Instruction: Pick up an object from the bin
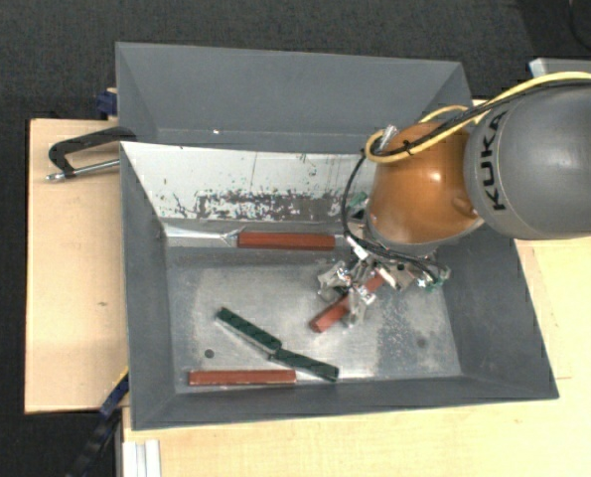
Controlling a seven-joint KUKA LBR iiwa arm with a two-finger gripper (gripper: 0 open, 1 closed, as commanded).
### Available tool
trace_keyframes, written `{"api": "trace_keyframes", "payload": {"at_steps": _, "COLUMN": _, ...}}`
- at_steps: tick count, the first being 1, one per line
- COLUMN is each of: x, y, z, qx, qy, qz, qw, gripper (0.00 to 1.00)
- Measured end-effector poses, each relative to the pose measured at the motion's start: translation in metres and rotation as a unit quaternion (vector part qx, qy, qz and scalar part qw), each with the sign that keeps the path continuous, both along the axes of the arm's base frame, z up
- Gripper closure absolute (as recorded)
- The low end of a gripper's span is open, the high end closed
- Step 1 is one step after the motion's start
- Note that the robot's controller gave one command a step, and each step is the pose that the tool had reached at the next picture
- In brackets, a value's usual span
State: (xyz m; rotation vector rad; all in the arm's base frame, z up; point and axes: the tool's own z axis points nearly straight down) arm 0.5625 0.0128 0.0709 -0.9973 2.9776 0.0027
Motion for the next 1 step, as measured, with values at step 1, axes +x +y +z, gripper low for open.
{"api": "trace_keyframes", "payload": {"at_steps": 1, "x": 0.0284, "y": -0.0188, "z": 0.1301, "qx": 0.0, "qy": -0.0027, "qz": 0.017, "qw": 0.9999, "gripper": 1.0}}
